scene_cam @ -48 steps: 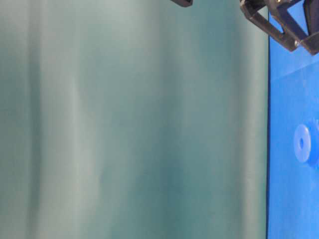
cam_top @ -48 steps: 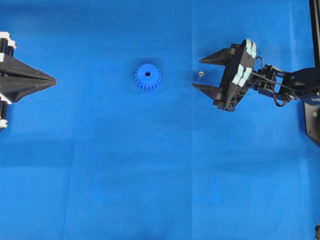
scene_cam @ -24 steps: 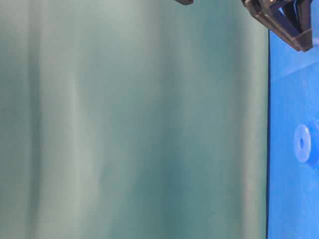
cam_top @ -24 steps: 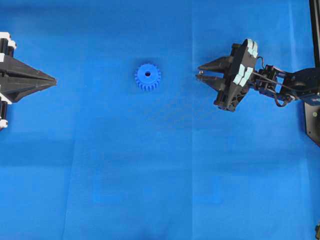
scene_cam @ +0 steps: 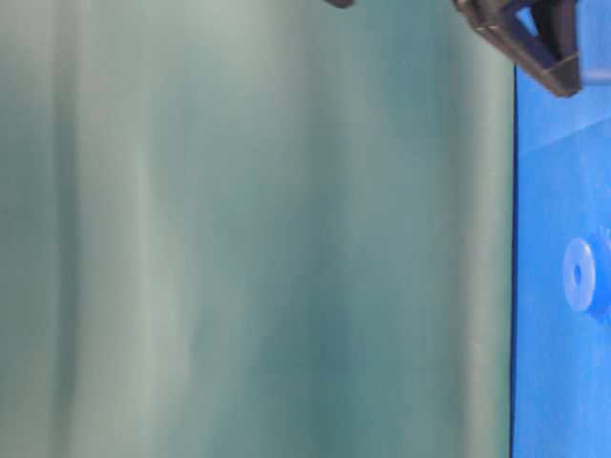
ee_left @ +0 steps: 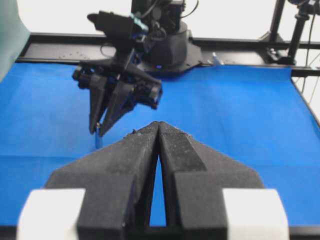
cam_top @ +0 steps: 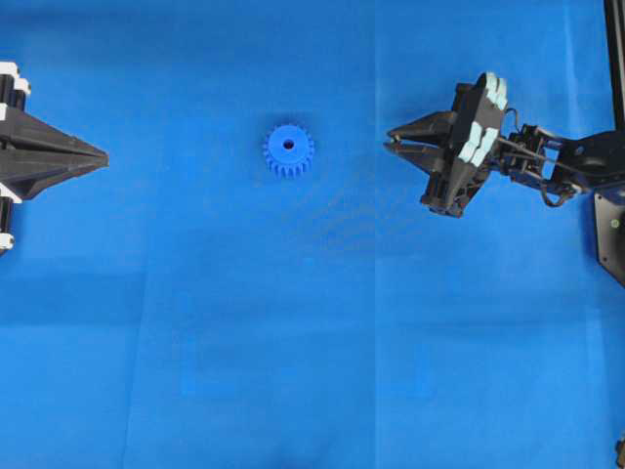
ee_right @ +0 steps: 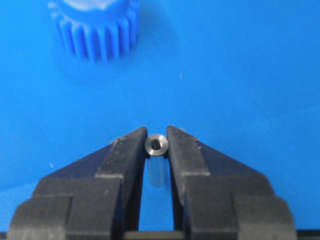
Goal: Insert the shaft placed at a random location into the center hole of the small gear at another random location.
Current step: 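Close the right gripper on the shaft and lift it upright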
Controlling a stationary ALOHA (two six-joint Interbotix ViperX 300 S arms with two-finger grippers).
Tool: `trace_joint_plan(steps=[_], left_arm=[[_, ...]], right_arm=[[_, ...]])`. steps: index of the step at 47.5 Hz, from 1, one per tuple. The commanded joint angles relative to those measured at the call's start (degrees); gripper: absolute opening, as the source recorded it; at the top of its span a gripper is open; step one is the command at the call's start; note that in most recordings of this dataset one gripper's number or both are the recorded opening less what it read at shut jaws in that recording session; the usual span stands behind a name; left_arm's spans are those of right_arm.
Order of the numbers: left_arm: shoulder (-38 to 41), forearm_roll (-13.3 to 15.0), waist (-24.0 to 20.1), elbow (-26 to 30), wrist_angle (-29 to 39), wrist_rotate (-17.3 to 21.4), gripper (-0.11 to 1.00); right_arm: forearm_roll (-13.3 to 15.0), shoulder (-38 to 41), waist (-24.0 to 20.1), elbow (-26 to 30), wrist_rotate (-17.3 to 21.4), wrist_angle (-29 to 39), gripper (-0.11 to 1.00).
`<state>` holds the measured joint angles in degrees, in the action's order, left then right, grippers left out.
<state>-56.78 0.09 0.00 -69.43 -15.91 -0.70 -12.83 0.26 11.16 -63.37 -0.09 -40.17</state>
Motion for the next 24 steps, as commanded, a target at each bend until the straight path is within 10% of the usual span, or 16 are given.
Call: trace_joint_plan(steps=[1, 24], left_arm=[[-0.09, 0.0, -0.09, 0.62, -0.18, -0.09, 0.0], [-0.26, 0.0, -0.18, 0.62, 0.44, -0.18, 0.0]], right_arm=[[-0.09, -4.92, 0.09, 0.79, -0.26, 2.9, 0.03], [-0.09, -13.71, 0.53, 3.87, -2.55, 13.8, 0.03]])
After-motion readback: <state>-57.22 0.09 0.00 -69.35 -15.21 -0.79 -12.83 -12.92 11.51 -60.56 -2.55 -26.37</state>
